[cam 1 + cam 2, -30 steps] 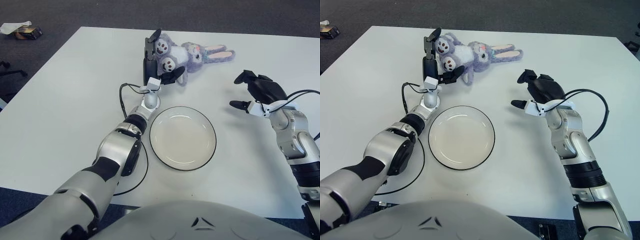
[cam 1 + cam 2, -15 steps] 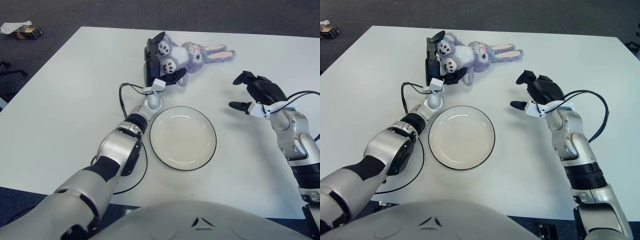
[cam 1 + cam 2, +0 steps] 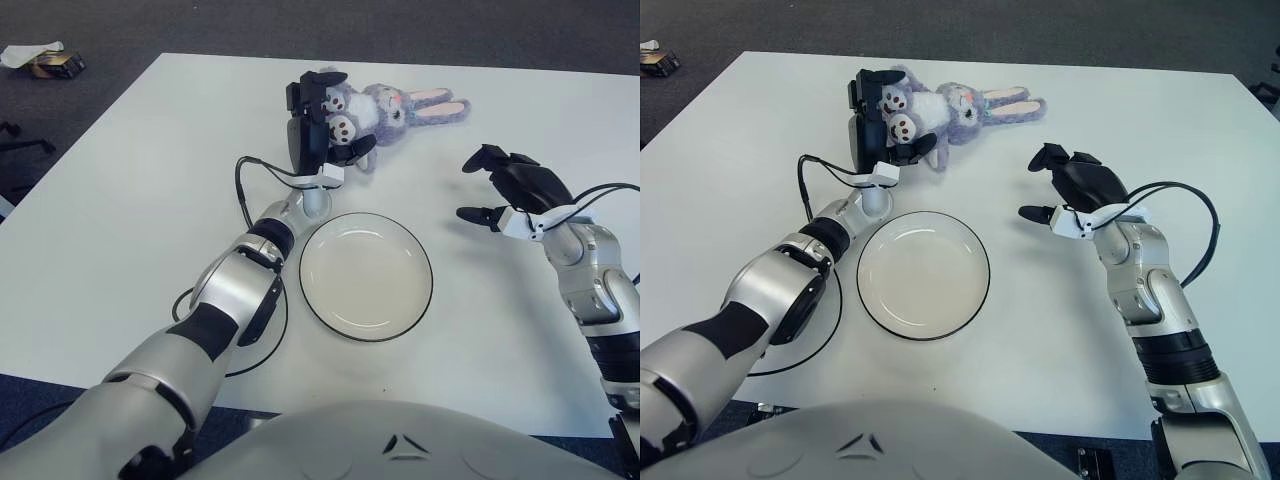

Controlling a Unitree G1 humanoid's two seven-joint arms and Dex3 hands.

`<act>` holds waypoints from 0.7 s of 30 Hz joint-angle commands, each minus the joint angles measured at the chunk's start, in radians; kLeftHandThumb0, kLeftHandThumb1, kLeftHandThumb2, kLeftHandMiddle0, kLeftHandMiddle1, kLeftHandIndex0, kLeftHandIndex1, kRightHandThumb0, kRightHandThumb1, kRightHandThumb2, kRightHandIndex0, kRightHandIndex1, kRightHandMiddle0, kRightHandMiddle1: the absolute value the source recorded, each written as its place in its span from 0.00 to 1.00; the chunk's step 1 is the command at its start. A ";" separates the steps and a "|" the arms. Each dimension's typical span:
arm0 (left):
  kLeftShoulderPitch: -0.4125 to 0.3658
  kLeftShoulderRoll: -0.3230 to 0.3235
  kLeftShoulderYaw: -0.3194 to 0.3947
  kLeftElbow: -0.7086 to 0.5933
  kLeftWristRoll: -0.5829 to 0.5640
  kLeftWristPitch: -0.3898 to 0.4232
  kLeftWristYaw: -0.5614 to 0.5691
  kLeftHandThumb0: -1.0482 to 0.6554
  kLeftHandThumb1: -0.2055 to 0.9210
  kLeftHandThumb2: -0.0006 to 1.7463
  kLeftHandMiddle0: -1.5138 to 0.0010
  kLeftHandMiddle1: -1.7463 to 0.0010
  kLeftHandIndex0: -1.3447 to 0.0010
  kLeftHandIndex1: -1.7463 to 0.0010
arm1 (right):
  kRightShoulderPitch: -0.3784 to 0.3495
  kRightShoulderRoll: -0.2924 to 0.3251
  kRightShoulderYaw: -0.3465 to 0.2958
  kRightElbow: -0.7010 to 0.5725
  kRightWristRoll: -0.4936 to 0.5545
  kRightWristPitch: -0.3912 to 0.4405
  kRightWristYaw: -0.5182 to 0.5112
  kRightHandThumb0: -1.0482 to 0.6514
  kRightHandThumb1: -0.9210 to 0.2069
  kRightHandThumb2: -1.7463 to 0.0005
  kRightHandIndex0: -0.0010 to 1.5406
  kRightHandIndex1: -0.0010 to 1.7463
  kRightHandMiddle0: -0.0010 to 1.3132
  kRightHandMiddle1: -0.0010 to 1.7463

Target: Put the doll into the plate.

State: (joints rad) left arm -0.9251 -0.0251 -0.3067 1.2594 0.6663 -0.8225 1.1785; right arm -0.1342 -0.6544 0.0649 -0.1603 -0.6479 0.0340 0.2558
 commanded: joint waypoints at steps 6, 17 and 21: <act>-0.038 0.011 -0.025 0.016 0.011 0.036 0.048 0.61 0.39 0.80 0.63 0.03 0.58 0.00 | 0.019 -0.021 -0.025 -0.017 0.034 -0.049 0.007 0.23 0.05 0.66 0.10 0.63 0.00 0.68; -0.037 0.018 -0.040 0.016 0.010 0.015 0.033 0.62 0.26 0.88 0.50 0.07 0.54 0.00 | 0.031 -0.038 -0.034 -0.008 0.075 -0.113 0.031 0.22 0.06 0.66 0.10 0.55 0.00 0.61; -0.037 0.024 -0.051 0.016 0.016 0.006 0.033 0.62 0.24 0.90 0.47 0.07 0.54 0.00 | 0.034 -0.042 -0.036 -0.007 0.082 -0.128 0.034 0.22 0.05 0.66 0.10 0.52 0.00 0.58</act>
State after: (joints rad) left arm -0.9427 -0.0142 -0.3448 1.2690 0.6740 -0.8054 1.2165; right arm -0.1047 -0.6788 0.0415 -0.1681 -0.5789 -0.0777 0.2813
